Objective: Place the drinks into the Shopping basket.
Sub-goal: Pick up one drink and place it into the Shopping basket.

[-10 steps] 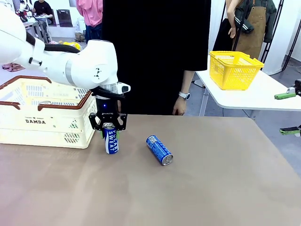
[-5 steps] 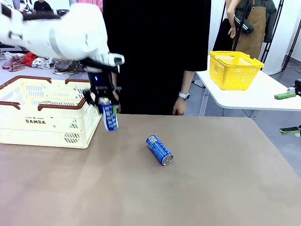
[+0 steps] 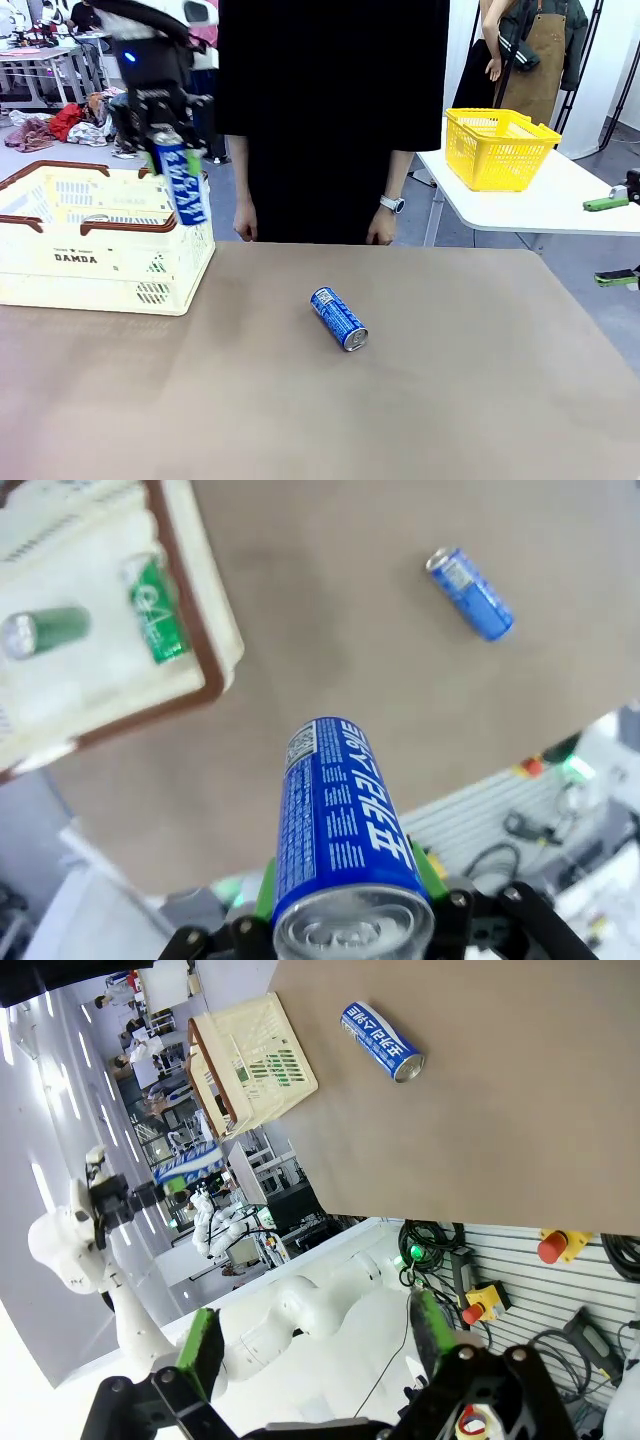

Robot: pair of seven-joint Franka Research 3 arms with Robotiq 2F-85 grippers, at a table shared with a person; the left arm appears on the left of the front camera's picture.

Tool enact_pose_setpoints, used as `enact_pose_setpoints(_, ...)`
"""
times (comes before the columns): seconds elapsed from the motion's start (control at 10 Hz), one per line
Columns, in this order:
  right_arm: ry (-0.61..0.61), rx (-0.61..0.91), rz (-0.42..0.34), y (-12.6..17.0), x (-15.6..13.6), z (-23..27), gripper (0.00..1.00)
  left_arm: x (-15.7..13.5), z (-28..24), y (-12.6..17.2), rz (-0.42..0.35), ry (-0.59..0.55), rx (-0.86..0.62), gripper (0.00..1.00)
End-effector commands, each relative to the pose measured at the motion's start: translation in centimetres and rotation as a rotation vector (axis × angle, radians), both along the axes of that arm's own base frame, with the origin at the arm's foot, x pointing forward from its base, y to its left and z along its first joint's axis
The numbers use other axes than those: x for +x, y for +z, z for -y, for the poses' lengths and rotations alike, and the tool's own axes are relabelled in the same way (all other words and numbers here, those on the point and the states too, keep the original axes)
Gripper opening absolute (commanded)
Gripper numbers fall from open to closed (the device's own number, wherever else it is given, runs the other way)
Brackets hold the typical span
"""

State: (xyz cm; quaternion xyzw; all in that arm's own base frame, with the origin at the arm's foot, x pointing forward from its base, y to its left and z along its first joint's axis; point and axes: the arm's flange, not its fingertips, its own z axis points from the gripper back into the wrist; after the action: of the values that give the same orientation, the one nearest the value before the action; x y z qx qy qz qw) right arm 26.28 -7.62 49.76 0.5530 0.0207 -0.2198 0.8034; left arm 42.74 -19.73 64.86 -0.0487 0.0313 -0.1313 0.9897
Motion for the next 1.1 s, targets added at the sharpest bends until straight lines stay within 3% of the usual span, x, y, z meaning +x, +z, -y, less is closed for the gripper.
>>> enact_pose_setpoints(0.0, -0.003, 0.023, 0.013, 0.3, 0.2, -0.1, 1.00, -0.7, -4.4, 2.8, 0.059, -0.068, 0.022, 0.00)
enact_pose_setpoints(0.2, -0.003, 0.023, 0.013, 0.3, 0.2, -0.1, 1.00, 1.5, -10.6, 4.3, 0.108, -0.011, -0.030, 0.00)
enact_pose_setpoints(0.4, -0.003, 0.023, 0.013, 0.3, 0.2, -0.1, 1.00, 7.3, -17.5, 4.1, 0.152, 0.130, -0.124, 0.00)
enact_pose_setpoints(0.6, -0.003, 0.023, 0.013, 0.3, 0.2, -0.1, 1.00, 11.2, -22.1, 2.9, 0.186, 0.204, -0.148, 0.00)
enact_pose_setpoints(1.0, -0.003, 0.023, 0.013, 0.3, 0.2, -0.1, 1.00, 14.1, -28.2, 0.7, 0.152, 0.357, -0.140, 0.00)
